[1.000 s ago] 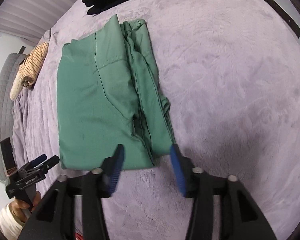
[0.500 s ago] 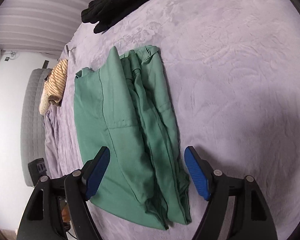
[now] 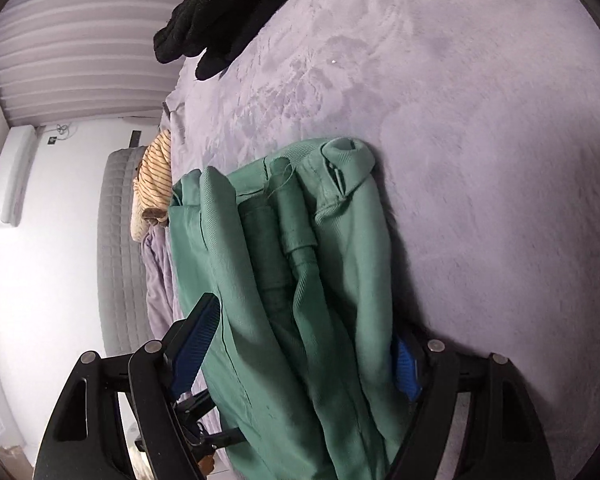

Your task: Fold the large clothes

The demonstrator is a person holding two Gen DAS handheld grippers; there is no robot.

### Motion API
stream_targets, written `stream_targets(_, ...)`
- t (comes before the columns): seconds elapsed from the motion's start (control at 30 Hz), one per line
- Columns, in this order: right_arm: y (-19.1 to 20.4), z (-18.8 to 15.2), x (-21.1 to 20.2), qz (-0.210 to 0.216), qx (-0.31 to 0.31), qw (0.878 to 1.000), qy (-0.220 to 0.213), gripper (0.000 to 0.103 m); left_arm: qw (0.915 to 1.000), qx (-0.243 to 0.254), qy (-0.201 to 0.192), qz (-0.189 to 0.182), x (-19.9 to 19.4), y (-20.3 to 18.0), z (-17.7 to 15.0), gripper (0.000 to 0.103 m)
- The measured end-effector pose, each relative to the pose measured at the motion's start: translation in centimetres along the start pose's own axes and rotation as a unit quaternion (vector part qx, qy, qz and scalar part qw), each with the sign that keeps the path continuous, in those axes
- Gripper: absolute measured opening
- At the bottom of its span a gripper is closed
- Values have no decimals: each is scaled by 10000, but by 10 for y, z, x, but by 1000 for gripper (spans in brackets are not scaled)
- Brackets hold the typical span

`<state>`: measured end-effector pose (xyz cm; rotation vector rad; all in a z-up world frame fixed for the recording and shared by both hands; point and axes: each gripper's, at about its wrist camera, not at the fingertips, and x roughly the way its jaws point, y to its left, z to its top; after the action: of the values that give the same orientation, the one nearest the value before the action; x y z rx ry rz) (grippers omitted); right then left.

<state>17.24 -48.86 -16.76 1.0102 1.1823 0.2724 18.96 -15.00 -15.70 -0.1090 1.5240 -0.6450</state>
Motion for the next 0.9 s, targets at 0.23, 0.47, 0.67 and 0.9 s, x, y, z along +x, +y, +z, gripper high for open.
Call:
stream_targets(0.23, 15, -4, 0, 99, 167, 9996, -204, 21, 9985, 115, -372, -383, -44, -3, -13, 34)
stream_targets(0.47, 61, -31, -24, 756, 50, 9963, -397, 21, 9945, 368, -658, -729, -99, -11, -37, 31)
stream_targets(0.67, 95, -80, -38, 949, 87, 9942, -503, 21, 9918, 651, -681, -862, -141, 1, -90, 31)
stream_targets(0.9, 90, -139, -26, 222, 305, 9973, -635, 20, 9974, 514, -485, -138, -136, 36, -124, 31)
